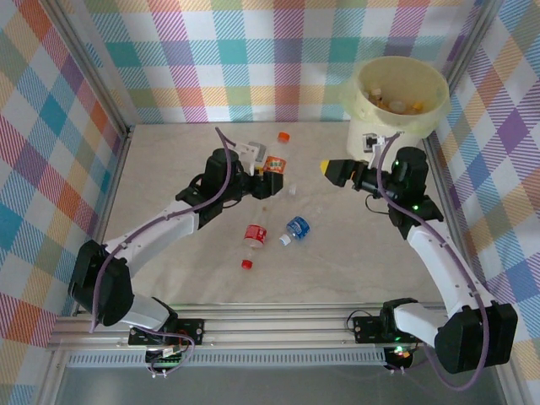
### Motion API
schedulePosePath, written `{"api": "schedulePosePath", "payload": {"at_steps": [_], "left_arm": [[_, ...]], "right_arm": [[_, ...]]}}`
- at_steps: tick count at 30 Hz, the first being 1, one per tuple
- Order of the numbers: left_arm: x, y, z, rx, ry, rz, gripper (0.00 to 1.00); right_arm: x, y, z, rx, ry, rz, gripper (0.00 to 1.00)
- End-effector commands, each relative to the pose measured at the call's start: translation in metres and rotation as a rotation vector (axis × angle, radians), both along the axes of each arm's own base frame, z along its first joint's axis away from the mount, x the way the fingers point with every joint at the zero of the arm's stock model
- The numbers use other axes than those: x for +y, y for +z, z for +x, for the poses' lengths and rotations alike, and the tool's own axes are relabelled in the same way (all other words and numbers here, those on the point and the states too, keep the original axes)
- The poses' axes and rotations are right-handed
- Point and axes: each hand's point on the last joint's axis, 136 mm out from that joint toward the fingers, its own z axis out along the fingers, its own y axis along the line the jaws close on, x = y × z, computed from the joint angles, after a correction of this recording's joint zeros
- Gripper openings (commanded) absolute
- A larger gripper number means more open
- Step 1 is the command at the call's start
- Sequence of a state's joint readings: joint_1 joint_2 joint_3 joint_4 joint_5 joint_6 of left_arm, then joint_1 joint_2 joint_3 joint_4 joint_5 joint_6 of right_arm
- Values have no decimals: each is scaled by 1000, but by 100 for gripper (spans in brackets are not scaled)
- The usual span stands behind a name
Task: Put the plastic bottles in the bin
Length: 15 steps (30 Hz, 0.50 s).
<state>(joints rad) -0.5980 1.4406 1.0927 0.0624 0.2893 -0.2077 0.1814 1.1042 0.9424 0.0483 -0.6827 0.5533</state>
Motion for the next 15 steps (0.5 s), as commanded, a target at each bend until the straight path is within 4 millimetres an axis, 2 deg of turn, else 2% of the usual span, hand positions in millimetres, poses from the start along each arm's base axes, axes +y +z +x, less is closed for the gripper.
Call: {"api": "schedulePosePath", "payload": {"at_steps": [1, 9, 15], "left_arm": [[-22, 46, -21, -122, -142, -92, 46], [-44, 81, -56, -148, -305, -229, 46], [-51, 87, -70, -156, -357, -246, 46]], "right_arm": [[15, 29, -15, -27, 116, 51, 100], [38, 35, -24, -15, 213, 63, 100], [46, 37, -20, -28, 200, 50, 100]]}}
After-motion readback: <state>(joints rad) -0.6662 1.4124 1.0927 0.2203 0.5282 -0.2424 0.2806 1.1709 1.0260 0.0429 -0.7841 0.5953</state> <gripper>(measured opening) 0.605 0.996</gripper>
